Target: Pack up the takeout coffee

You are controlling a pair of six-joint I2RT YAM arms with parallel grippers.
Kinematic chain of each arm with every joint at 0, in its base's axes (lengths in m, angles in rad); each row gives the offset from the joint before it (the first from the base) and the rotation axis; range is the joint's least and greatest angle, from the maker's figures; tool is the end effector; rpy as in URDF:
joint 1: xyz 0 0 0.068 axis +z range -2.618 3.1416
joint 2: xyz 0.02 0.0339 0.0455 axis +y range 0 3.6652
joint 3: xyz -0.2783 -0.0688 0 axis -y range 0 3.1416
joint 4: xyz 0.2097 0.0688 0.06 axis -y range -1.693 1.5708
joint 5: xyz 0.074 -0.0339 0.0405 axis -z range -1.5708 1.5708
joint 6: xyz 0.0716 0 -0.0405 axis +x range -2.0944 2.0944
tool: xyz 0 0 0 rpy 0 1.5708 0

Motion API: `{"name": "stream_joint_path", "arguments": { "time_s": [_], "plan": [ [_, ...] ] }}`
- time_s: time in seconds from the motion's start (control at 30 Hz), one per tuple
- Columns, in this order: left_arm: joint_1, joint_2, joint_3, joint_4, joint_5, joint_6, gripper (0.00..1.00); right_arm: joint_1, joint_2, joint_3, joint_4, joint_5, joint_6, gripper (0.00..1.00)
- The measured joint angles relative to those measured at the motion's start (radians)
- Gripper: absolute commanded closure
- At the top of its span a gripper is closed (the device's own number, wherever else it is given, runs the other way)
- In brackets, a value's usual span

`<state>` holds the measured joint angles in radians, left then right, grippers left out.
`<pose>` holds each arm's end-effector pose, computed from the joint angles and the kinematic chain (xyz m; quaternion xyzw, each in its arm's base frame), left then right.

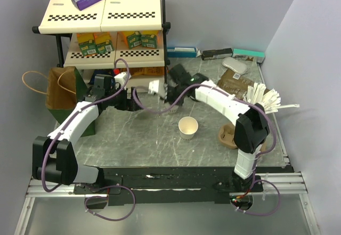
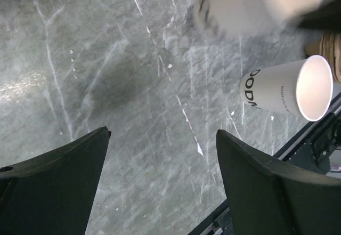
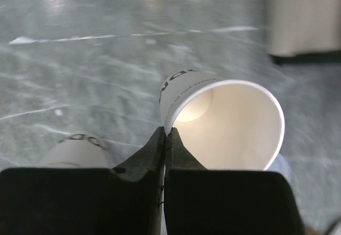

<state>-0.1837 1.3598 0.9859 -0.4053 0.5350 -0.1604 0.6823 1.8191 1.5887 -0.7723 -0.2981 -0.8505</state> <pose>0.2640 -0.0862 0.2696 0.1123 0.8886 -0.3039 0.3246 0.2839 0.2578 0.2737 -0.6884 0.6550 0.1188 0.2881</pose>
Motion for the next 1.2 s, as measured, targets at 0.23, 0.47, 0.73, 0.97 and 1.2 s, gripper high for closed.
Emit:
{"name": "stream_joint_path", "arguments": {
  "time_s": [0.23,0.47,0.73,0.97,1.2],
  "plan": [
    [0.000,0.037,0.000,0.019,0.030,-0.024,0.13,-0.182,-0.029,0.164,-0.030,0.063,0.126,1.00],
    [0.000,0.073,0.023,0.025,0.053,-0.045,0.14,-0.358,-0.097,0.058,-0.044,0.132,0.218,1.00],
    [0.001,0.129,0.070,0.025,0.077,-0.048,0.15,-0.507,-0.108,-0.145,-0.025,0.176,0.267,1.00],
    [0.001,0.157,0.085,0.022,0.079,-0.048,0.16,-0.532,-0.123,-0.234,0.024,0.214,0.270,1.00],
    [0.001,0.163,0.106,0.019,0.079,-0.048,0.16,-0.558,-0.123,-0.235,0.061,0.237,0.284,0.96]
  ]
}}
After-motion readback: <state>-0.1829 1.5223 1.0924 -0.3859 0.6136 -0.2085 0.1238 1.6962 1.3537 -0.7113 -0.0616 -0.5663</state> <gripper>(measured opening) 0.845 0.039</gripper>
